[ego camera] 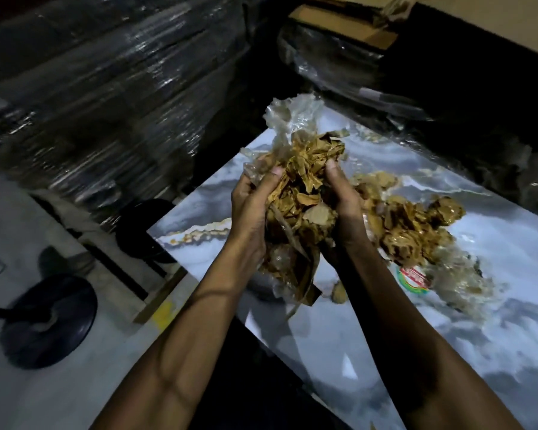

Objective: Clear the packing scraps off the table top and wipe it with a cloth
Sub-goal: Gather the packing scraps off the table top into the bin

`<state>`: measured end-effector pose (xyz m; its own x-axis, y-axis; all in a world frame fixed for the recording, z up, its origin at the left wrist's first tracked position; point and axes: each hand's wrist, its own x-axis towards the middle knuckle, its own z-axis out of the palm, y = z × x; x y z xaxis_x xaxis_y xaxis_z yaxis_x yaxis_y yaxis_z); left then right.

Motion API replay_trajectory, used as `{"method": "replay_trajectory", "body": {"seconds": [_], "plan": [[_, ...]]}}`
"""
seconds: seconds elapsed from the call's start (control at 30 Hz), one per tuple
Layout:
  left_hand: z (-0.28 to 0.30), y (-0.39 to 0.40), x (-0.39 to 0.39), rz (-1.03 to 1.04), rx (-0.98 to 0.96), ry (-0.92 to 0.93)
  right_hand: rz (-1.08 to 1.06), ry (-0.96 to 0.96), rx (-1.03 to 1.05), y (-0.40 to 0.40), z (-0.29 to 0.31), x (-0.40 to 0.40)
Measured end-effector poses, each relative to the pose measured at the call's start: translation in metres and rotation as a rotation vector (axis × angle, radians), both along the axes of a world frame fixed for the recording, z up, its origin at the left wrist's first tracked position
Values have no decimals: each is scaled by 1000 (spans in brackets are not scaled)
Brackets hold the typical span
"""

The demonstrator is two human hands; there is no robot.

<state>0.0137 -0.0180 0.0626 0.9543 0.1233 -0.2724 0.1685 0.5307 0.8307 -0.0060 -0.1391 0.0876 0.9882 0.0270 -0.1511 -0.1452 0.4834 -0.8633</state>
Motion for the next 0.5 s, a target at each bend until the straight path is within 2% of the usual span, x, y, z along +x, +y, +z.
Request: {"method": "replay_trajectory", "body": {"seconds": [0.1,0.33,0.43,0.5], "plan": [[13,14,2,32,10,-45,16,-6,10,15,1,14],[3,162,52,118,33,-75,170,42,9,160,-5,86],[-11,225,75,159,27,-29,252,56,61,228,-19,113],[-27,267,87,193,-41,49,250,131,51,271,-34,129]]}}
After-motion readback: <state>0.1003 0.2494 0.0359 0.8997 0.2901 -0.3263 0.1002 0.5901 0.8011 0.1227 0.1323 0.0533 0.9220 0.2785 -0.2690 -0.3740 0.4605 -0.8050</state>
